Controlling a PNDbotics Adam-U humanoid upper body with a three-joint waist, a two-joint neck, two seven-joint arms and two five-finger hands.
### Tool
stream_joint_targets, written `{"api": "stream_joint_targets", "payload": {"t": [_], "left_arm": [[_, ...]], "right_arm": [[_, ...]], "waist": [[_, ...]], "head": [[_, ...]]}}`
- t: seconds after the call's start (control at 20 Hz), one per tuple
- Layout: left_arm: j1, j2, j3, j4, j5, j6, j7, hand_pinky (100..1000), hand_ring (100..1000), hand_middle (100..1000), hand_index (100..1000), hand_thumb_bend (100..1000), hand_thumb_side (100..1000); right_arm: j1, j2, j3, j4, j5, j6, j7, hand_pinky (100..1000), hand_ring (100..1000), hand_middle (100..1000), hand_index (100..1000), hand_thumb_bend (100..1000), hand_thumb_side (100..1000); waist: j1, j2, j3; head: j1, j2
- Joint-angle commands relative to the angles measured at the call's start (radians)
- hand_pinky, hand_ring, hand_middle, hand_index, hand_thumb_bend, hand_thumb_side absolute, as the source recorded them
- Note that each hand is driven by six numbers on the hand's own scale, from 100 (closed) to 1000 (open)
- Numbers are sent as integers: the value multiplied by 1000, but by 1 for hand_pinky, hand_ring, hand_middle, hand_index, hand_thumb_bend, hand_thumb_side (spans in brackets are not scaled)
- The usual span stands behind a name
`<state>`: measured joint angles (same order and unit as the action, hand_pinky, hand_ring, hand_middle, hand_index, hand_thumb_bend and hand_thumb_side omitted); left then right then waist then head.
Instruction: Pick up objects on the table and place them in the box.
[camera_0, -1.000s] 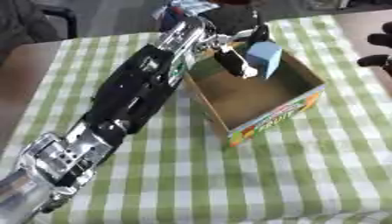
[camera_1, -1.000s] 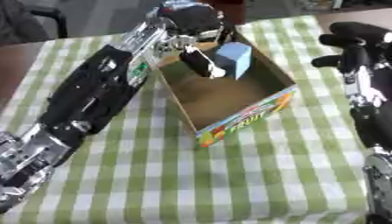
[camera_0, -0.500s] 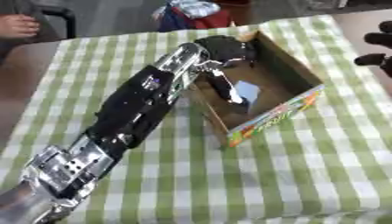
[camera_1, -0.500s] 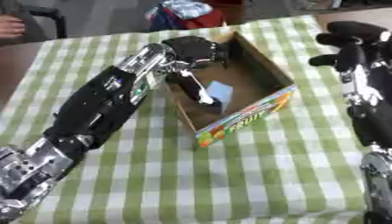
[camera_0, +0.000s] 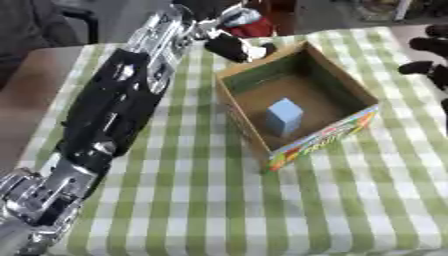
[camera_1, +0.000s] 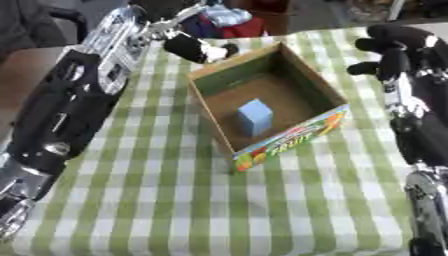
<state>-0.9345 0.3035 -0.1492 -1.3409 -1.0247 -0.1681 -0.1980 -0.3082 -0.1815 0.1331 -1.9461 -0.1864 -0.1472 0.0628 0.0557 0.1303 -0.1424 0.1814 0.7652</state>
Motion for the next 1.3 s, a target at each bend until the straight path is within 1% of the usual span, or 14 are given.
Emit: {"api": "stream_joint_targets", "payload": {"t": [0.05,0.15,0.3,0.4,0.45,0.5,0.65,0.8,0.95,1.05,1.15,1.3], "left_arm": [[16,28,97,-104,54,52,58,747,710,726,799,261,694],[58,21,148,-155,85,83,89,741,709,722,795,216,687],[134,4,231,-237,136,118,140,740,711,721,791,200,679],[187,-22,285,-292,169,114,173,736,705,710,781,191,670],[215,-37,304,-319,186,110,190,734,704,708,781,190,670],[245,-51,310,-350,205,111,209,728,698,703,777,182,661],[328,-92,287,-433,256,139,260,721,689,692,772,175,651],[408,-124,246,-513,305,173,309,724,690,687,766,172,643],[484,-150,204,-595,356,205,360,724,690,687,769,164,638],[516,-153,180,-641,388,228,393,718,681,681,768,163,640],[536,-151,165,-655,422,241,426,714,670,675,767,162,642],[552,-147,153,-659,475,241,479,709,663,670,767,156,641]], "right_arm": [[-5,-14,-12,-5,7,-2,-9,627,769,729,736,100,347],[0,-14,-16,-3,9,-3,-13,626,769,729,735,100,349],[6,-17,-24,0,11,-4,-23,625,768,728,736,100,348],[7,-19,-29,0,14,-6,-30,625,767,728,739,100,347],[6,-20,-31,0,16,-7,-33,625,767,728,740,100,346],[5,-21,-32,-1,16,-7,-36,625,767,728,742,100,346],[7,-20,-33,0,17,-7,-40,624,766,729,743,100,346],[8,-17,-33,1,16,-7,-42,623,766,728,744,100,347],[10,-15,-31,2,16,-7,-43,623,765,728,744,100,346],[10,-16,-32,2,15,-7,-43,623,765,728,746,100,346],[10,-15,-34,2,15,-7,-46,623,764,728,747,100,346],[10,-15,-34,2,15,-7,-48,622,764,727,746,100,346]], "waist": [[-8,-17,14],[-11,-18,35],[-6,-16,58],[-3,-11,72],[-2,-8,75],[-1,-6,78],[-3,-5,85],[-4,-5,89],[-5,-7,84],[-5,-7,84],[-3,-6,83],[-3,-6,82]], "head": [[-8,5],[-13,5],[-16,5],[-19,5],[-16,5],[-14,5],[-16,5],[-12,5],[-17,5],[-19,5],[-18,5],[-20,5]]}}
